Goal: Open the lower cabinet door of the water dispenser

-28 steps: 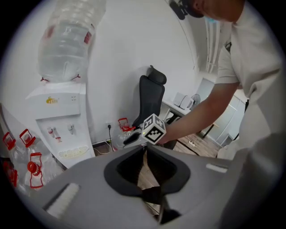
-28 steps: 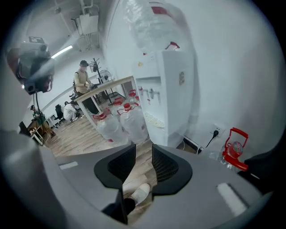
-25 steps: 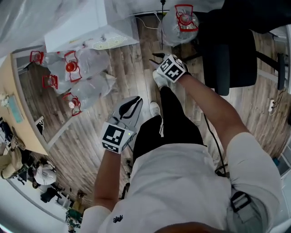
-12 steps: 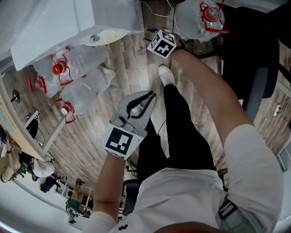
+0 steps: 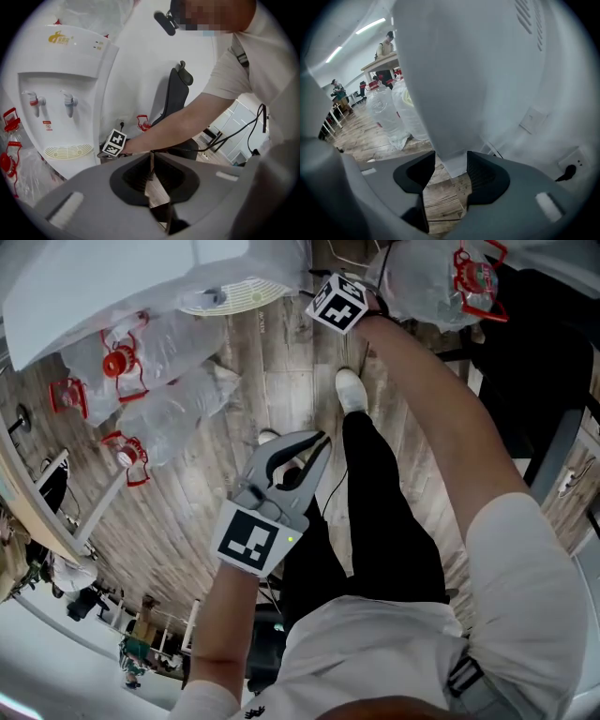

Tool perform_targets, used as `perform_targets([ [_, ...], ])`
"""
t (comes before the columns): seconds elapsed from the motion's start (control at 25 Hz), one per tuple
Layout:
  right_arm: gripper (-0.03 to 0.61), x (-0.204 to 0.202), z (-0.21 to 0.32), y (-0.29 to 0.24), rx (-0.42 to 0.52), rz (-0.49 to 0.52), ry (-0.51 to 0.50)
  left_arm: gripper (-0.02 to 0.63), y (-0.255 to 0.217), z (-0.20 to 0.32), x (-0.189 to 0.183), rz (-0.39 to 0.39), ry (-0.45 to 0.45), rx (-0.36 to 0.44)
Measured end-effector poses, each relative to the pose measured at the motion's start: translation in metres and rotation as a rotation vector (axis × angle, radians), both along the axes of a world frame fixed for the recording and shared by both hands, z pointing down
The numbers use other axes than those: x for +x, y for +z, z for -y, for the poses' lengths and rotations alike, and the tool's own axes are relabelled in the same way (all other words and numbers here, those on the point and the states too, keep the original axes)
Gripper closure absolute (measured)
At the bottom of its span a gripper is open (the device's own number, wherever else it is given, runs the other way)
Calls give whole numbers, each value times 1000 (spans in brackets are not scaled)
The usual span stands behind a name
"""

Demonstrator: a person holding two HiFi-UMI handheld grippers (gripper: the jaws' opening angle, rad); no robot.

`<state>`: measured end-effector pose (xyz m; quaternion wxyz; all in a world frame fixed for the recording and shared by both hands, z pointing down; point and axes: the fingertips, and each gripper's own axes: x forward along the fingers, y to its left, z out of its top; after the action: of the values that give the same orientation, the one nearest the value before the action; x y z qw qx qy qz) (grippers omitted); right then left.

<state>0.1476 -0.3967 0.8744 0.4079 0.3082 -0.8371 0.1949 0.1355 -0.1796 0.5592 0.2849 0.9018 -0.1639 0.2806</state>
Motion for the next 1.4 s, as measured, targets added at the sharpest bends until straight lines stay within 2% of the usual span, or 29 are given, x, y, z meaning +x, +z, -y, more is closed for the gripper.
perform_targets([
  [0.16,393,-2,1,2,9,-26,21,555,1,-1,-4,-6,-15,-7],
  [0.4,400,-3,1,1,11,-41,130,555,-2,-3,-16,-24,-26,2],
  [0.76,400,-15,-30,1,-15,-63,129,555,-7,-13,-43,-54,-59,21],
  [1.4,403,-49,-85,5,-87,-118,233,555,-24,-33,-122,-79,-97,70],
])
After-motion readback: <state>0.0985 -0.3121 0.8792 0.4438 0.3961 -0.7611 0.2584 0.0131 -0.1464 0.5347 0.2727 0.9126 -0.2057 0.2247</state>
